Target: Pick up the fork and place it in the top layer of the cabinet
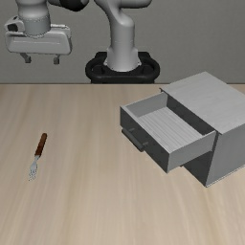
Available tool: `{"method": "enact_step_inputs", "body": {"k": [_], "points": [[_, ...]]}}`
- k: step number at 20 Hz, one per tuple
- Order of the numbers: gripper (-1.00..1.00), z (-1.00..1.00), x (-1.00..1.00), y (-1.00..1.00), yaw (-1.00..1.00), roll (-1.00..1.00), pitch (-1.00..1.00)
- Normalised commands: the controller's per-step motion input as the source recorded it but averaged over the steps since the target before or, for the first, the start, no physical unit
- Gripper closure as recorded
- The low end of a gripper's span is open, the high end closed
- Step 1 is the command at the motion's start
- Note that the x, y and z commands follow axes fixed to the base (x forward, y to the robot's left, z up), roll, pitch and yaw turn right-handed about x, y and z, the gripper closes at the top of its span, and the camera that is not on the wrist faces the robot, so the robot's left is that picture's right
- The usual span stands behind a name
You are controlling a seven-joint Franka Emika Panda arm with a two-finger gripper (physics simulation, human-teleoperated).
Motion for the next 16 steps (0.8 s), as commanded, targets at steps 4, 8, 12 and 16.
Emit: {"method": "enact_step_inputs", "body": {"k": [4, 8, 12, 16], "points": [[-1.0, 0.0, 0.5, -0.5, 0.0, 0.0, 0.0], [-1.0, 0.0, 1.0, 0.0, 0.0, 0.0, 0.0], [-1.0, 0.0, 0.5, 0.5, 0.0, 0.0, 0.0], [-1.0, -0.75, 0.25, 0.0, 0.0, 0.0, 0.0]]}}
